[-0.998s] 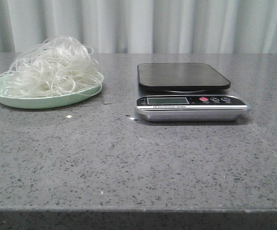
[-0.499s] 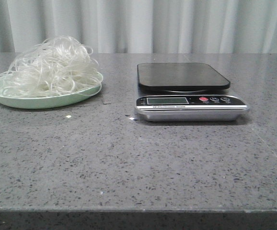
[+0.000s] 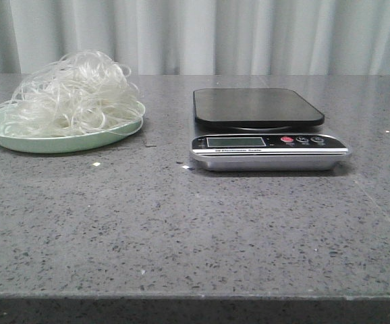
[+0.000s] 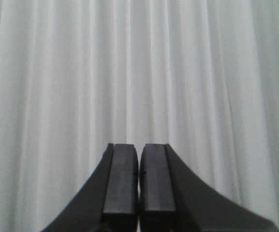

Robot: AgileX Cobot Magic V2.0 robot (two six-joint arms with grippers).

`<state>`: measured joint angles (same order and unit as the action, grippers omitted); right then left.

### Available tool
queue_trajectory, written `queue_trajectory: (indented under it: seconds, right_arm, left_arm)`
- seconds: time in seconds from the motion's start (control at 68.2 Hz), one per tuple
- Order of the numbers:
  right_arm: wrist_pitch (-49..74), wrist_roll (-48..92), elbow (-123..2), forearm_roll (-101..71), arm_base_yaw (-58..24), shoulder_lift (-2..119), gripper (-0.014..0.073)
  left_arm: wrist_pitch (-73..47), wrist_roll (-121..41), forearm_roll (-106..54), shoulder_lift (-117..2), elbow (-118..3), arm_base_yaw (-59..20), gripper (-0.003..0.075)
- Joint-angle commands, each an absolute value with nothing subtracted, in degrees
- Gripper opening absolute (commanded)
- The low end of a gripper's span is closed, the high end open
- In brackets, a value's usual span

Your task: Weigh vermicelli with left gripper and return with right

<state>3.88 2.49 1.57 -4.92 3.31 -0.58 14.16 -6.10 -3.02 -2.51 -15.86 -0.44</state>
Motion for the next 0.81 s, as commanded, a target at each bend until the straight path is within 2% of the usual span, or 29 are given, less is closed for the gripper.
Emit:
queue_trajectory:
  seconds: [0.0, 0.103, 0.279, 0.675, 0.792]
  right_arm:
    - [-0.4, 2.8, 1.1, -4.8, 3.8, -1.5, 0.015]
    - [-0.4, 2.8, 1.1, -4.8, 3.8, -1.5, 0.015]
    - [0.4, 2.8, 1.1, -4.8, 3.8, -1.5, 0.015]
    - [0.8, 2.8, 1.1, -4.8, 3.8, -1.5, 0.015]
    - [0.8, 2.8, 1.1, -4.8, 3.8, -1.5, 0.015]
  left_arm:
    - [7.9, -5.8, -3.4, -7.7, -27.4, -0.6, 0.0136]
    - [-3.3, -5.8, -3.4, -15.7, -38.4, -0.6, 0.0137]
    - [-17.3, -5.8, -3.8, -28.2, -49.9, -0.6, 0.0138]
    - [-30.0, -6.5, -9.3, -52.1, -64.8, -1.2, 0.0143]
    - [-33.6, -10.2, -11.5, -58.0, -68.6, -2.9, 0.0214]
